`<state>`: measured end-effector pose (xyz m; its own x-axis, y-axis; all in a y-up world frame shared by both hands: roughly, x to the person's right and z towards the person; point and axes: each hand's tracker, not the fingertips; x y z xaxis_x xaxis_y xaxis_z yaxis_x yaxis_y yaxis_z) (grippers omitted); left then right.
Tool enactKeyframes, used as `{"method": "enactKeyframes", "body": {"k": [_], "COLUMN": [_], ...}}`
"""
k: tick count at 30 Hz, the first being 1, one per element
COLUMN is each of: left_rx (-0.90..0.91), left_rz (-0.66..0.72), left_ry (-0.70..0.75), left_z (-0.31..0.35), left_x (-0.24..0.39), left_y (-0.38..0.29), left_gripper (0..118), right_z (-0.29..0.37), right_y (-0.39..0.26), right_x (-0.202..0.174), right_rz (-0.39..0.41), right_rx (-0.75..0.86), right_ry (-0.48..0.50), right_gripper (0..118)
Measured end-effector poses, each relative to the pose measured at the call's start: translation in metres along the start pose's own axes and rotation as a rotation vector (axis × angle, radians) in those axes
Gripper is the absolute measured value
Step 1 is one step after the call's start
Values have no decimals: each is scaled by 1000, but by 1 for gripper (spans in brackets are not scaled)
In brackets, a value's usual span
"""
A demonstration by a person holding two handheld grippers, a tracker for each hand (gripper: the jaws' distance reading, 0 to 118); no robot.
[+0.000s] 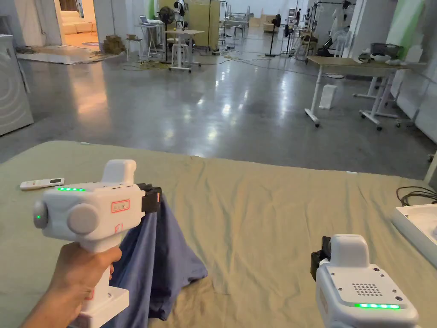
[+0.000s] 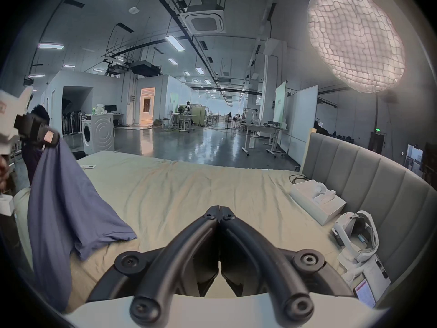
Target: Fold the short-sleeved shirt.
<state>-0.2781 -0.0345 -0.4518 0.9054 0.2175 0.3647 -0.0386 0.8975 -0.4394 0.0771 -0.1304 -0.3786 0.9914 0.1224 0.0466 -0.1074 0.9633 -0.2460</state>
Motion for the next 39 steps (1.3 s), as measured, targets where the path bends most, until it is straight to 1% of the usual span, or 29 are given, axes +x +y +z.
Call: {"method": "enactKeyframes", "body": {"k": [4, 8, 12, 16, 18, 22, 25, 29, 30, 33, 34, 36, 39], "left_rx": [8, -14, -57, -133, -180, -277, -329, -406, -414, -416, -396, -313, -165], "left_rz": [-65, -105, -122, -139, -135, -122, -90, -96, -102, -93, -80, -58, -66], "left_ry": [-90, -204, -305, -399, -424, -468, -462, -440, -425, -401, -393, -350, -222], "left_z": [-24, -52, -75, -94, -117, -131, -139, -145, -136, -126, -119, -107, -79], "left_x": [55, 113, 164, 204, 192, 202, 202, 198, 211, 200, 196, 182, 160], "left_y": [22, 27, 12, -22, -44, -98, -132, -167, -177, -182, -181, -170, -148], "left_gripper": [4, 4, 4, 4, 4, 4, 4, 5, 13, 48, 51, 52, 54], "right_z": [9, 20, 31, 42, 45, 48, 47, 43, 43, 42, 42, 43, 42], "right_y": [4, 8, 11, 11, 9, 4, -1, -7, -8, -9, -8, -6, -2], "right_x": [23, 49, 74, 97, 106, 118, 121, 118, 117, 111, 110, 105, 98], "right_rz": [-20, -39, -47, -55, -60, -74, -93, -112, -115, -111, -106, -90, -60], "right_rx": [13, 29, 44, 52, 49, 35, 19, -3, -5, -7, -7, -2, 22], "right_ry": [-45, -100, -151, -199, -219, -244, -250, -239, -234, -217, -211, -193, -161], "right_gripper": [0, 0, 0, 0, 0, 0, 0, 0, 0, 0, 0, 0, 0]}}
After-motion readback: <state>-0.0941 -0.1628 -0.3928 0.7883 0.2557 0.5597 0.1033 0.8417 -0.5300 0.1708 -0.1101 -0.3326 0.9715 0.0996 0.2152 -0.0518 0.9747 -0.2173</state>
